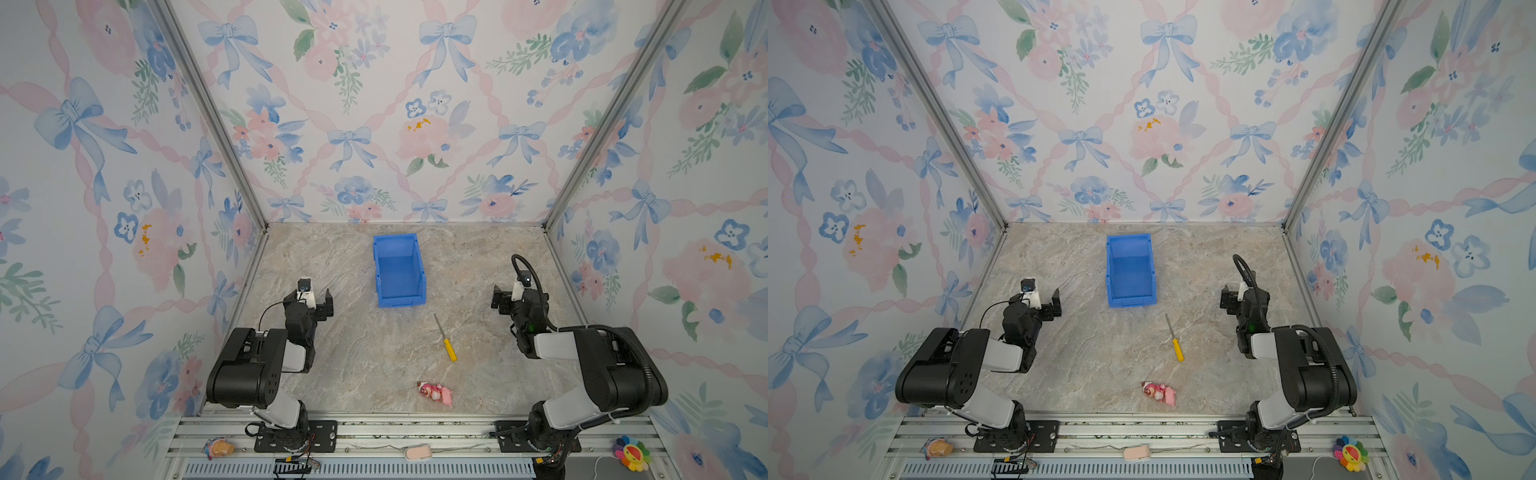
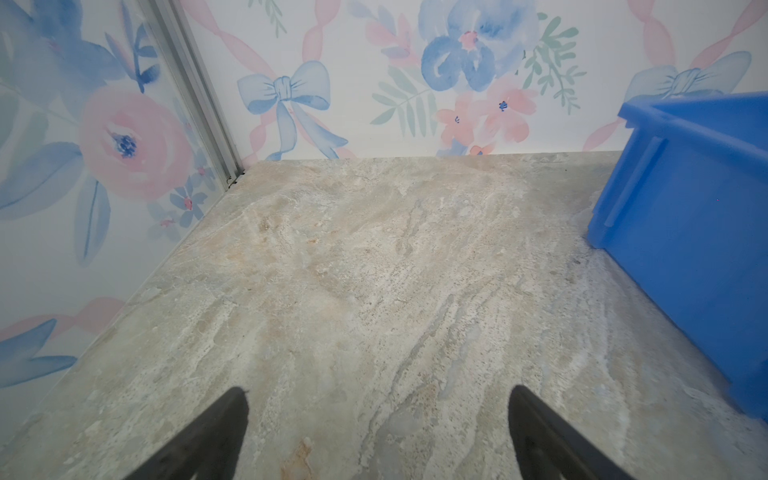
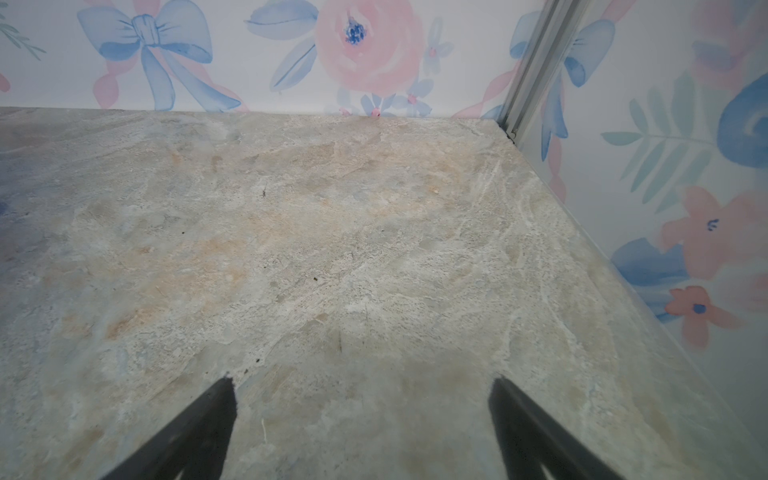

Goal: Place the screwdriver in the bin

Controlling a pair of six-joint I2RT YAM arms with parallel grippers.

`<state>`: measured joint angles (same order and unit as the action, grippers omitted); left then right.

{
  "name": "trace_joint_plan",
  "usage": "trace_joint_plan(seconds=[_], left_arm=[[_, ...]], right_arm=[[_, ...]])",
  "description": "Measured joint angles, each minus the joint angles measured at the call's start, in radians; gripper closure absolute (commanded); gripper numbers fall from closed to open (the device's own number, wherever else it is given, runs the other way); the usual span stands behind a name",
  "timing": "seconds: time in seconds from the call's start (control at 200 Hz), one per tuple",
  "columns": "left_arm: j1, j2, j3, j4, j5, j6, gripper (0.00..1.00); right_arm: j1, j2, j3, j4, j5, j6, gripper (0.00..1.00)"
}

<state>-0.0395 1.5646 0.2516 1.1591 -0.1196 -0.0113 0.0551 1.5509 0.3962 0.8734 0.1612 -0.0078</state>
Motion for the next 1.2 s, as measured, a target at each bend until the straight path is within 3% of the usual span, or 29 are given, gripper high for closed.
trace_joint_plan(seconds=[0.425,0.71,1.055,1.2], left_arm=[[-0.003,-0.012,-0.001,-0.003,0.002,0.001,0.02],[-0.013,-0.17,0.057,-0.195,-0.014,0.0,0.02],[-0.013,-0.232,0.226,-0.647,0.022,-0.082,0.02],[-0.013,-0.284,0.293,-0.829,0.04,-0.155,0.02]], right_arm=[[0.016,-0.056,0.003,-0.074,0.018,-0.001,0.03],[0.118,-0.243,0.227,-0.546,0.107,0.043,0.03],[0.296,-0.241,0.517,-1.141,0.168,0.211,0.03],[0.373,-0.178,0.628,-1.338,0.13,0.245,0.03]])
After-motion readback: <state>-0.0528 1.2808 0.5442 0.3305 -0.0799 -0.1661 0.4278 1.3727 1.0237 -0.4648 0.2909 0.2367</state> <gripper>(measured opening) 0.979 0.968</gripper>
